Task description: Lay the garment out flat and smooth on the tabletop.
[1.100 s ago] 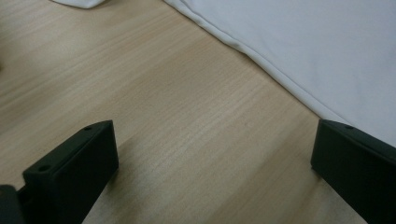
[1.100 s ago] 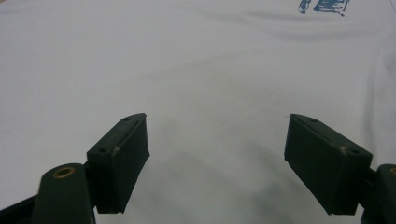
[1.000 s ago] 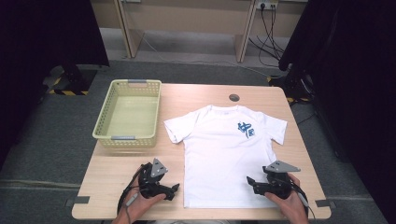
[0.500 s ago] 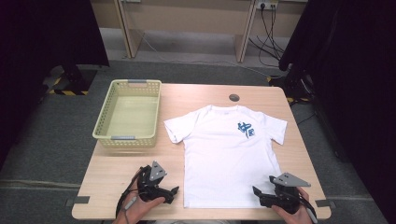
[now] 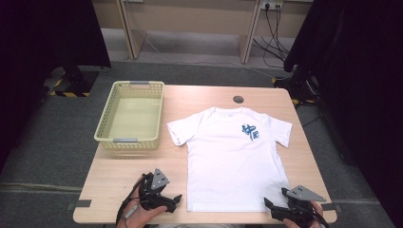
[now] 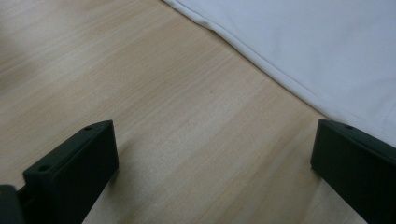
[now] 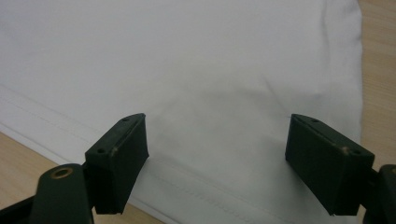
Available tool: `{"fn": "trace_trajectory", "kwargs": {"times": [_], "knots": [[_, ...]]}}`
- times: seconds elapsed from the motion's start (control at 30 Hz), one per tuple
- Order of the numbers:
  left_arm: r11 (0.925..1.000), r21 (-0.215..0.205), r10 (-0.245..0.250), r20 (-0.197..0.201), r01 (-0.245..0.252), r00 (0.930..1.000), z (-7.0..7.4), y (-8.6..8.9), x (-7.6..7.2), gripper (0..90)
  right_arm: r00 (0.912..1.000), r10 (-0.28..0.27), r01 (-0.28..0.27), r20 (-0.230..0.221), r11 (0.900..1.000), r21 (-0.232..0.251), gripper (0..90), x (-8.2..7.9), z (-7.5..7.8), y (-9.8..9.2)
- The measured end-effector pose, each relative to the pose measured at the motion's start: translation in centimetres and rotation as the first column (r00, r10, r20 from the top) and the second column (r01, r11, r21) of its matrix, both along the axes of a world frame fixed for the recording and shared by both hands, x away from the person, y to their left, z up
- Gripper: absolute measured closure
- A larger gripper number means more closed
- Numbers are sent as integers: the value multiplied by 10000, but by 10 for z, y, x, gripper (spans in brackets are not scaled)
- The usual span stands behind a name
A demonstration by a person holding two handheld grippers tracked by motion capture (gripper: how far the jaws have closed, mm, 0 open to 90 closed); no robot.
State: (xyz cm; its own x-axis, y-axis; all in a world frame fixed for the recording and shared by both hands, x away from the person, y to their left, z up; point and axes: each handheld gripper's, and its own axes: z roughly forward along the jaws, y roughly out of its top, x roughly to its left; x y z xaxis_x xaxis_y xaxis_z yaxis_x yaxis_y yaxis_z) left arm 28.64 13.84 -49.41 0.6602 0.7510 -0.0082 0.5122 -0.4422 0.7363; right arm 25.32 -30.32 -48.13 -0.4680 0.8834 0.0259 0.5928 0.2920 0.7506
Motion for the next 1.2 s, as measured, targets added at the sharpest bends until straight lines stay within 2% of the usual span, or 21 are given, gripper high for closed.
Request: {"fn": "trace_trajectory", "kwargs": {"times": [0.17,0.27,0.6,0.67,1.2], "knots": [[10000,4,-44,-5,44,10000,0,1,-4,0,9999,-96,99,119,9996,-269,212,-7,1,-2],[10000,16,-86,2,86,10000,0,2,-5,0,9998,-185,187,106,9996,-188,206,-10,1,-6],[9999,3,-155,-1,155,9999,0,3,-8,0,9974,-689,696,195,9969,-359,191,-22,-4,-23],[9999,0,-151,-5,151,9999,0,3,-8,0,9975,-667,672,236,9975,-231,183,-23,-5,-25],[9998,1,-190,1,190,9998,0,3,-8,0,9981,-508,519,351,9982,-312,171,-25,-7,-26]]}}
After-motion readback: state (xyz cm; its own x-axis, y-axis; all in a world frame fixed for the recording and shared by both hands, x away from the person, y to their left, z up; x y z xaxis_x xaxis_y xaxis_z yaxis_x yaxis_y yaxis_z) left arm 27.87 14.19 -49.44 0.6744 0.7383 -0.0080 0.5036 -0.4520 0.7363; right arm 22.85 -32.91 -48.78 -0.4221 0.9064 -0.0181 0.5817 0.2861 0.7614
